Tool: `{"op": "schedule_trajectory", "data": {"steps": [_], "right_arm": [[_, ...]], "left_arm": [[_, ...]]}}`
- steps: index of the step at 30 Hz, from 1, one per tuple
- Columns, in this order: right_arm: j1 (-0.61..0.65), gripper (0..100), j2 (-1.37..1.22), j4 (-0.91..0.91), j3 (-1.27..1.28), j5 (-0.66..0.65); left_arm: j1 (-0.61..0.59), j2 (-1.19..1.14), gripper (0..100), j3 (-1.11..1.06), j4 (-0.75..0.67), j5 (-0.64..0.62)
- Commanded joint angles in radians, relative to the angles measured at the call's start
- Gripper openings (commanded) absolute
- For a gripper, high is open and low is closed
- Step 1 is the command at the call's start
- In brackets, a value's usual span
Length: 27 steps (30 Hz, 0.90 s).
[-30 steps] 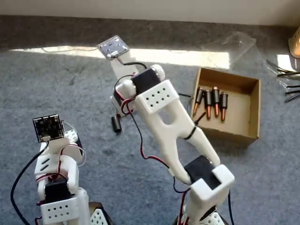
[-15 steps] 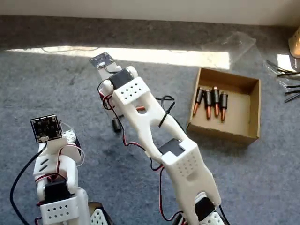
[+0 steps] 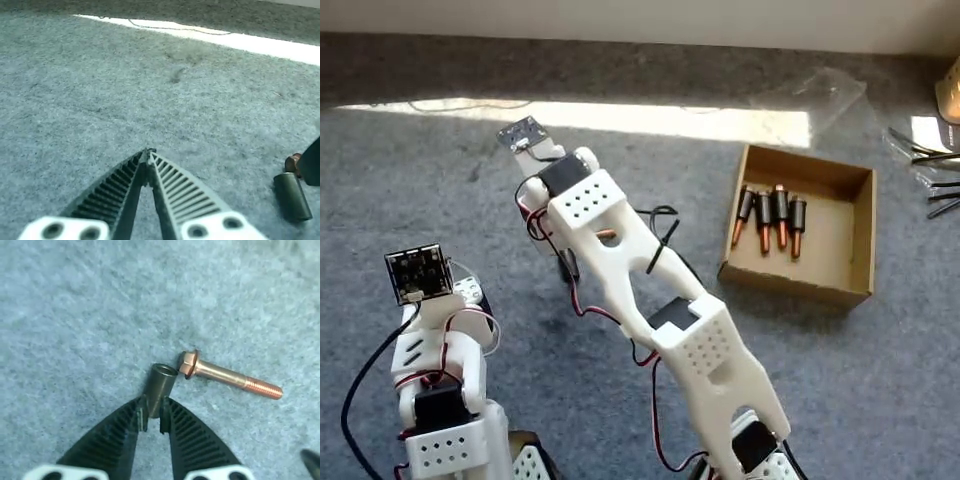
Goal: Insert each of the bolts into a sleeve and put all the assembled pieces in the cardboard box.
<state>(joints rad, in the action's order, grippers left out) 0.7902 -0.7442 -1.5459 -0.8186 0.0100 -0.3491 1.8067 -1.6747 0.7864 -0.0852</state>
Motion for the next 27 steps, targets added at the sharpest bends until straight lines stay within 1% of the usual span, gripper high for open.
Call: {"op": "schedule_trajectory", "data": {"steps": [1, 4, 9, 15, 20, 27], "right_arm": [[0.008, 3.2, 0.016, -0.012, -0.045, 0.011], [0.007, 3.2, 0.015, -0.012, -0.045, 0.014], [0.007, 3.2, 0.013, -0.002, -0.044, 0.104], [0.007, 3.2, 0.012, -0.001, -0.042, 0.110], [0.007, 3.2, 0.010, -0.002, -0.039, 0.178], [0.007, 3.3, -0.079, 0.019, 0.004, 0.180]], "left_arm": [[-0.012, 0.007, 2, -0.012, 0.005, 0.008], [-0.012, 0.007, 2, -0.012, 0.005, 0.008], [-0.012, 0.007, 2, -0.012, 0.003, 0.008], [-0.012, 0.007, 2, -0.013, 0.002, 0.008], [-0.012, 0.007, 2, -0.013, 0.002, 0.008], [-0.012, 0.007, 2, -0.013, 0.000, 0.008]]}}
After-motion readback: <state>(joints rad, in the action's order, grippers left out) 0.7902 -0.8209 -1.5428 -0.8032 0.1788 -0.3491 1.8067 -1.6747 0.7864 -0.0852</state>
